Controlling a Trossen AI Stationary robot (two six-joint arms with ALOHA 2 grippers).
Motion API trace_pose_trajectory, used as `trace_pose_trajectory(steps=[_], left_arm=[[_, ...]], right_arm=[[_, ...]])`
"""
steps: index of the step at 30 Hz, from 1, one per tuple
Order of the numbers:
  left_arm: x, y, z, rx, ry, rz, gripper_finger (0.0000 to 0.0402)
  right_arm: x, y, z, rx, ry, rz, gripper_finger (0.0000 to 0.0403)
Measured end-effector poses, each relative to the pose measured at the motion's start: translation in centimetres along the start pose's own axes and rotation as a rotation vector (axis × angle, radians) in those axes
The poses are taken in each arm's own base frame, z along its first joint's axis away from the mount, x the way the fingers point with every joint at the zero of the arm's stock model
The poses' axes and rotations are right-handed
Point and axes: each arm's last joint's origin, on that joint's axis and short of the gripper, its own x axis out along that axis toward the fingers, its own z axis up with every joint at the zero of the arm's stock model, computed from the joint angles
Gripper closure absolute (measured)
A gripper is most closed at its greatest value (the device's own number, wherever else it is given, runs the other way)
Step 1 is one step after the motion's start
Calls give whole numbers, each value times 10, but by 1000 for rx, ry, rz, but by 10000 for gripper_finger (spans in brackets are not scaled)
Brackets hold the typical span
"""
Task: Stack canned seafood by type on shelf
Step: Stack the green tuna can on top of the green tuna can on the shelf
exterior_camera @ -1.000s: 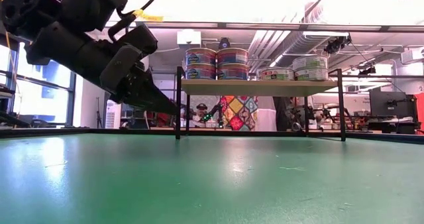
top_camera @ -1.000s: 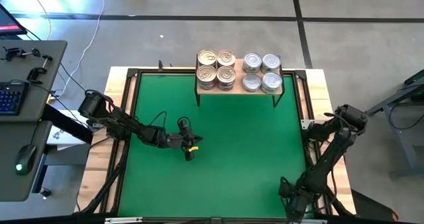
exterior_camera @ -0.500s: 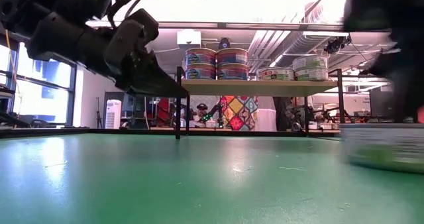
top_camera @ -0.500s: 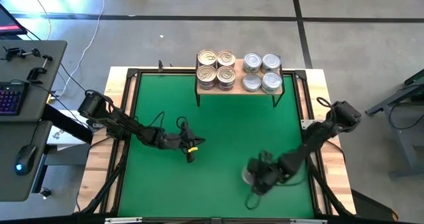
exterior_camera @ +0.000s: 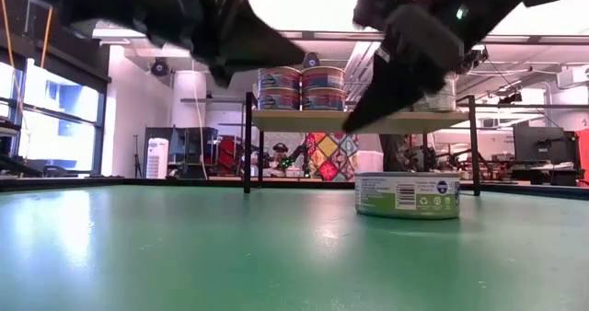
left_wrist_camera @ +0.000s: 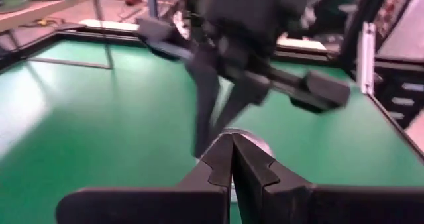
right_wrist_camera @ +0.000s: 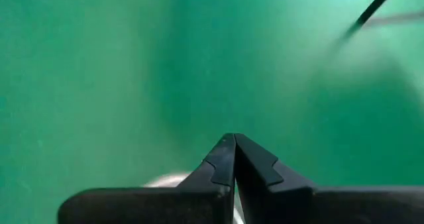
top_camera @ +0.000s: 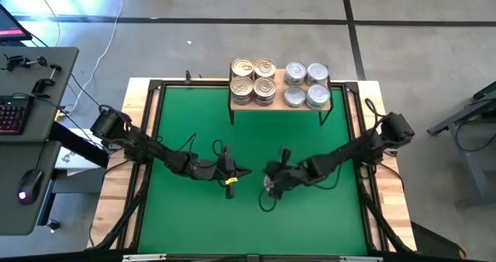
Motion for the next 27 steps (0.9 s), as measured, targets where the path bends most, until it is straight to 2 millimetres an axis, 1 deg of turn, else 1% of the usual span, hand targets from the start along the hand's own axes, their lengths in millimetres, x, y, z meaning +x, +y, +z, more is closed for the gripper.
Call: trace_pose_trajectory(steps=[3, 6, 10, 13, 16, 21, 24, 27], left_arm=[[6, -6, 11, 21, 38, -10, 401], [13, -9, 21, 38, 88, -22, 402], [29, -7, 29, 57, 125, -78, 401], [47, -2, 30, 50, 153, -150, 401], [71, 8, 24, 47, 203, -165, 402], [111, 24, 9, 84, 296, -179, 401], [129, 32, 1, 94, 336, -157, 401], [138, 39, -6, 88, 371, -145, 402]], right_arm=[[-19, 3, 7, -19, -66, -31, 403], [-51, 10, 5, -43, -93, -55, 403], [-97, 20, -7, -28, -119, -55, 403], [-120, 30, -21, -16, -137, -54, 403], [-132, 39, -33, -8, -183, -82, 403], [-137, 48, -46, -2, -208, -103, 403], [-136, 48, -47, 15, -200, -107, 403], [-135, 48, -48, 21, -193, -106, 403]])
